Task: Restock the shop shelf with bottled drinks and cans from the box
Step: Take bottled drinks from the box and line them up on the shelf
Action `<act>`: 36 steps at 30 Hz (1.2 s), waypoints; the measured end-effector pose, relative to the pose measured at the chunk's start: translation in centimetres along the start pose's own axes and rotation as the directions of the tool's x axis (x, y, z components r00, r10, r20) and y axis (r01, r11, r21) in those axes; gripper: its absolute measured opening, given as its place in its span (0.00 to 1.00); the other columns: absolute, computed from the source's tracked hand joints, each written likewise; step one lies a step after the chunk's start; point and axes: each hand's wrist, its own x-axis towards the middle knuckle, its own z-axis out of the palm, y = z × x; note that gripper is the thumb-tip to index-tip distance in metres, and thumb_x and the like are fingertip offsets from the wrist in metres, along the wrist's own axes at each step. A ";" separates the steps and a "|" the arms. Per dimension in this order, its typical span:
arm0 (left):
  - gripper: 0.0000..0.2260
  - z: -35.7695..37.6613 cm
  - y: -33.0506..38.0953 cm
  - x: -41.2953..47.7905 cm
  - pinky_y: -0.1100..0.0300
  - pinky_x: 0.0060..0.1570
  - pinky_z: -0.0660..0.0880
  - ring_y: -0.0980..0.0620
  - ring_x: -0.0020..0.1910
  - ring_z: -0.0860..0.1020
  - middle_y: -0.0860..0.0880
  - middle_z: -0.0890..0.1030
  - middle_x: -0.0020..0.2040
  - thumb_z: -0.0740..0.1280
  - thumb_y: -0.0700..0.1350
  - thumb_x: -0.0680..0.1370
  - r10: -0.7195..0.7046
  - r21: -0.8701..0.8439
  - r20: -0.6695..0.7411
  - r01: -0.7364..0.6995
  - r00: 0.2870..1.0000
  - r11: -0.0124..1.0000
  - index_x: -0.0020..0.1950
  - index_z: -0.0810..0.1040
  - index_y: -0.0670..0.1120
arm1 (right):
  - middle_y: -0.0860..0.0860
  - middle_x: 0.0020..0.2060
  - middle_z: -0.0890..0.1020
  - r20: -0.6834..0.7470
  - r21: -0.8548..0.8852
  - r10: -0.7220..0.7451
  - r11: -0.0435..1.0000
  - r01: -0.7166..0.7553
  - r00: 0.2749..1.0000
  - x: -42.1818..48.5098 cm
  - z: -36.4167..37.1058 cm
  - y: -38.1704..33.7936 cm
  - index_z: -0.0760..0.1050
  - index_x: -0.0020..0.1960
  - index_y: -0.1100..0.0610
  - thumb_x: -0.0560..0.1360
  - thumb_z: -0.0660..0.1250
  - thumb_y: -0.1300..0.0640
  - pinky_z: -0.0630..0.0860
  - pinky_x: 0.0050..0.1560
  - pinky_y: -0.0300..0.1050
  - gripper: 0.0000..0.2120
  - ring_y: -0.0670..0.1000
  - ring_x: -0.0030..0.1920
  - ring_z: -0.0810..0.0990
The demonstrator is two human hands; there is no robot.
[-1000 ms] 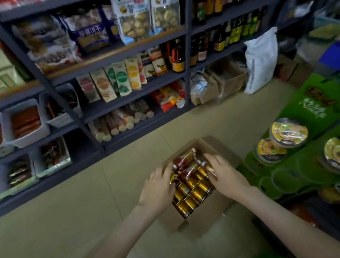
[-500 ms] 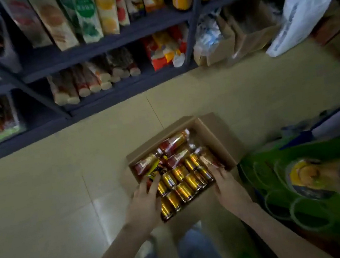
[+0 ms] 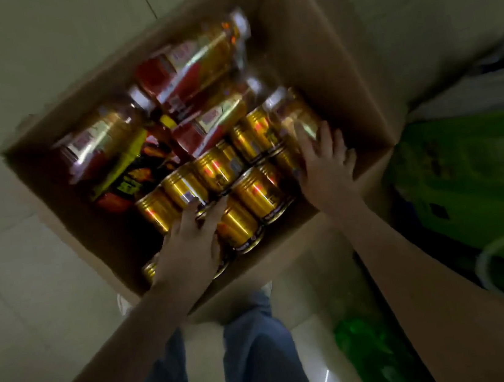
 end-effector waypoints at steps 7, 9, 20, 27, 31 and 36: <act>0.31 1.6 0.3 2.1 0.44 0.61 0.73 0.39 0.70 0.64 0.41 0.58 0.75 0.62 0.42 0.79 0.002 -0.078 0.011 -0.001 1.000 0.997 0.78 0.53 0.58 | 0.61 0.74 0.58 -0.098 -0.004 -0.044 0.999 0.044 0.994 0.5 0.3 0.8 0.42 0.76 0.43 0.74 0.69 0.50 0.65 0.65 0.66 0.43 0.66 0.69 0.63; 0.31 0.2 0.7 2.2 0.46 0.59 0.74 0.40 0.70 0.65 0.41 0.60 0.74 0.62 0.42 0.79 0.002 -0.165 0.003 -0.002 1.000 0.986 0.77 0.54 0.59 | 0.61 0.72 0.63 -0.140 0.086 -0.030 0.995 0.042 0.990 -0.7 -0.2 -0.1 0.46 0.75 0.44 0.72 0.70 0.54 0.68 0.62 0.67 0.42 0.65 0.68 0.66; 0.41 -9.4 1.1 1.4 0.57 0.58 0.75 0.50 0.61 0.77 0.50 0.78 0.63 0.71 0.59 0.72 -0.237 -0.957 0.203 0.244 0.950 0.158 0.73 0.43 0.71 | 0.53 0.70 0.66 -0.137 0.685 -0.095 0.710 0.164 0.986 -9.0 -7.4 -15.8 0.48 0.75 0.41 0.72 0.63 0.48 0.69 0.64 0.60 0.36 0.54 0.68 0.67; 0.33 -13.7 -7.2 -0.7 0.56 0.45 0.79 0.56 0.52 0.81 0.54 0.79 0.57 0.70 0.51 0.68 -0.368 -0.983 -0.016 0.051 0.930 0.174 0.68 0.58 0.65 | 0.33 0.59 0.68 0.123 0.919 -0.369 0.393 0.034 0.921 -7.5 -9.9 -19.9 0.63 0.72 0.43 0.80 0.60 0.50 0.71 0.59 0.32 0.21 0.28 0.58 0.68; 0.33 -14.4 -12.3 -0.2 0.54 0.44 0.81 0.52 0.56 0.80 0.51 0.77 0.62 0.72 0.46 0.73 -0.371 -0.980 -0.055 0.022 0.927 0.199 0.71 0.58 0.63 | 0.50 0.74 0.59 0.091 0.855 0.105 0.502 -0.132 0.990 -1.7 -8.5 -20.4 0.51 0.77 0.42 0.80 0.58 0.49 0.64 0.63 0.44 0.28 0.50 0.72 0.61; 0.36 -13.6 -14.7 0.2 0.46 0.49 0.80 0.49 0.56 0.81 0.51 0.77 0.62 0.70 0.49 0.71 -0.392 -0.992 -0.016 0.035 0.920 0.123 0.74 0.55 0.62 | 0.60 0.75 0.54 0.188 0.929 0.443 0.210 -0.305 0.877 6.7 -7.6 -22.7 0.38 0.77 0.44 0.78 0.62 0.46 0.68 0.63 0.52 0.39 0.63 0.71 0.63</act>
